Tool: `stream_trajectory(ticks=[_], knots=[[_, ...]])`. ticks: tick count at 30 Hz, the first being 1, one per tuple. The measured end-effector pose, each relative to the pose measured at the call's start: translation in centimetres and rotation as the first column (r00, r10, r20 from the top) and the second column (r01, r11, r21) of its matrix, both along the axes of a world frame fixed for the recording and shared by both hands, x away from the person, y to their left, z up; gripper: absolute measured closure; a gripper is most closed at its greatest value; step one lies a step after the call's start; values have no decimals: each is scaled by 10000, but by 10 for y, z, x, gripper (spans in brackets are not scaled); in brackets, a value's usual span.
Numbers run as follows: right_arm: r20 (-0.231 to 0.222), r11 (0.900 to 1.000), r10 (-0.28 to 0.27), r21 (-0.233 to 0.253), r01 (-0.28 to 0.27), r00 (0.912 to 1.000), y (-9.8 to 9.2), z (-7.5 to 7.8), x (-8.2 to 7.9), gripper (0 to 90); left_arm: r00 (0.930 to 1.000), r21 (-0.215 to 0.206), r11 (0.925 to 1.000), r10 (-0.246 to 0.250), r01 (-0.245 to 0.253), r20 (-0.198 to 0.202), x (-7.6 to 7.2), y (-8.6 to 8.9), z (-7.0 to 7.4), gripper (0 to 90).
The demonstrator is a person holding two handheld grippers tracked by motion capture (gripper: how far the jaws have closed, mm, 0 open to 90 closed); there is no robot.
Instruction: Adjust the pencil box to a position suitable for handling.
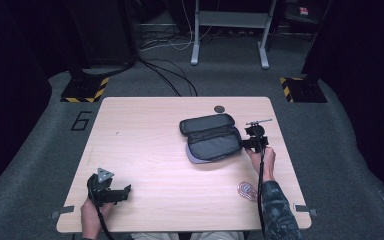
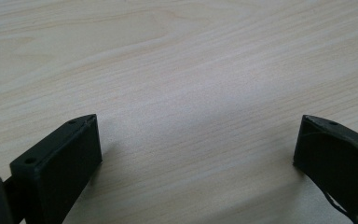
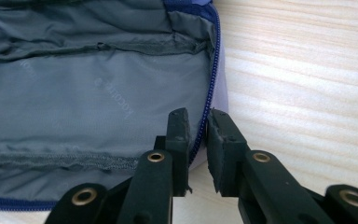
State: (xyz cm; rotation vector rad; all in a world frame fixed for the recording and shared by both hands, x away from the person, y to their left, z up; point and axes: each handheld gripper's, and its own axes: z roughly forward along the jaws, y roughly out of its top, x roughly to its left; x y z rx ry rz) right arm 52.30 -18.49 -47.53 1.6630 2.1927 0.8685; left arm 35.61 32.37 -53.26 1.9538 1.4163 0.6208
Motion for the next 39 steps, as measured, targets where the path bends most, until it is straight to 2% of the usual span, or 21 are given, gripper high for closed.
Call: stream_trajectory(ticks=[17,28,39], knots=[[-73,9990,435,23,-435,9990,20,-2,-21,764,10000,-1,10000,-3,3,-7,0,0,0,5],[-85,9980,626,119,-625,9980,30,-4,-29,762,10000,-23,10000,11,-11,-21,0,0,0,5],[89,9967,810,-16,-810,9967,38,-7,-37,804,10000,-7,10000,10,-10,2,0,0,0,5]])
